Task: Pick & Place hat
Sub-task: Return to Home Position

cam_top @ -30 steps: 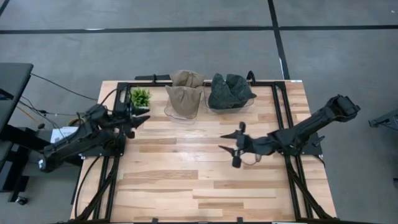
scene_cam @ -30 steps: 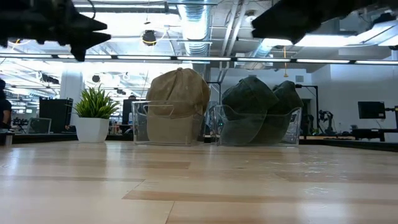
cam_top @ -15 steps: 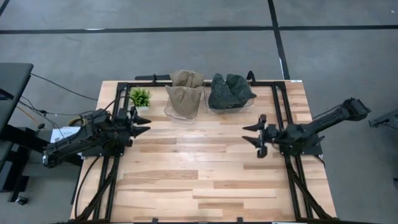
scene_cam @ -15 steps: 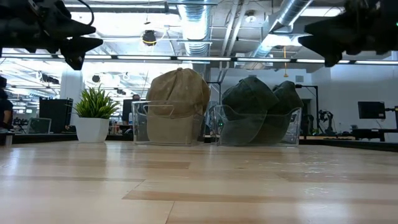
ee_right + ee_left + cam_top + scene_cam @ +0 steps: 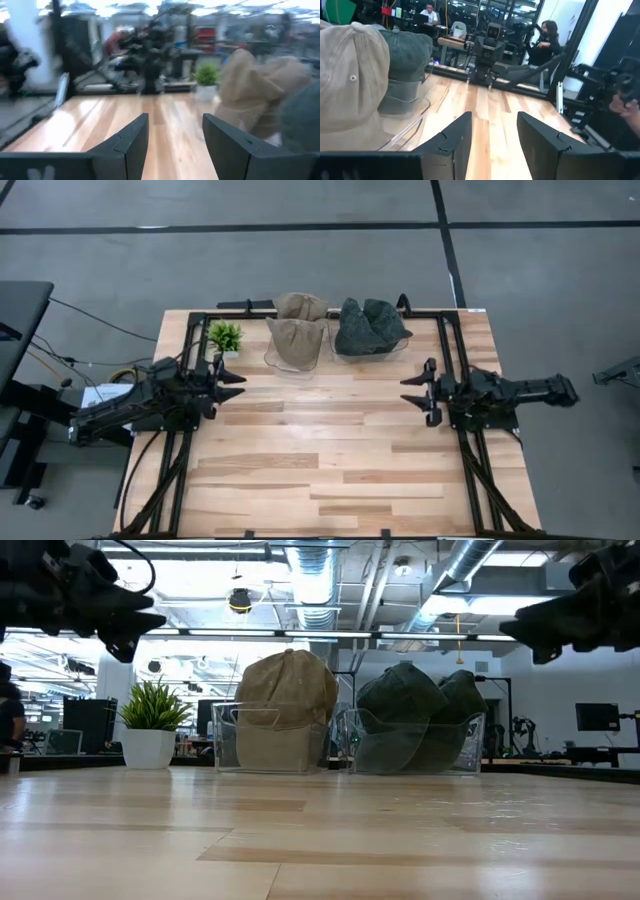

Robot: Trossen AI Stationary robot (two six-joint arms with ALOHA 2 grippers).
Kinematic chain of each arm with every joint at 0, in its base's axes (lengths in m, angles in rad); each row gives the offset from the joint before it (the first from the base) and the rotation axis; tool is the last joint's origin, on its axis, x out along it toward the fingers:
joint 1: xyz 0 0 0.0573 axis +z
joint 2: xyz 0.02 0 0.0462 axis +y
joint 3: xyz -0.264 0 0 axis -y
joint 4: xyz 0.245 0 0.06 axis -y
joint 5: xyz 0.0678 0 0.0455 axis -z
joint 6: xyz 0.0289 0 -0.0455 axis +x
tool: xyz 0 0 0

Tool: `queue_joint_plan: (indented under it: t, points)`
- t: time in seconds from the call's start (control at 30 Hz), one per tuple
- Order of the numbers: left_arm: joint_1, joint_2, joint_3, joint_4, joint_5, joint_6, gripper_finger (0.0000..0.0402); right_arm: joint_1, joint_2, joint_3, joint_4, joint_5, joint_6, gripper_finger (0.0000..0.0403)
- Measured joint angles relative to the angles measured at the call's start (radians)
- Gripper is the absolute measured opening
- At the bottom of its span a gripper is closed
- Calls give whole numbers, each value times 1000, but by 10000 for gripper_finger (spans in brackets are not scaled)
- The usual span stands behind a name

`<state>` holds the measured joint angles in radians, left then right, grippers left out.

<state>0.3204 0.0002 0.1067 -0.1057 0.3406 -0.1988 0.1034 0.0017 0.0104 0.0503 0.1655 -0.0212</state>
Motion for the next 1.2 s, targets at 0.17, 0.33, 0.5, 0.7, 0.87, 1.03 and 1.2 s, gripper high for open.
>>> queue_joint_plan:
  t: [0.17, 0.33, 0.5, 0.7, 0.87, 1.03, 1.2]
  points:
    - [-1, 0, -24, 15, -45, 52, 154, -37, 26, 0, -28, -66, -55, 175]
    - [0, 0, -26, 32, -117, 71, 154, -77, 38, 0, -30, -64, -26, 179]
    - [0, 4, -25, 39, -120, 89, 154, -100, 58, 0, -31, -64, -5, 180]
    - [0, 50, -25, 43, -120, 88, 154, -100, 57, 1, -31, -62, -5, 176]
    - [0, 94, -25, 46, -120, 87, 154, -100, 57, 1, -32, -62, -5, 177]
    - [0, 137, -25, 47, -120, 87, 154, -100, 57, 1, -33, -62, -5, 178]
    - [0, 176, -25, 48, -120, 89, 154, -100, 57, 1, -33, -62, -5, 175]
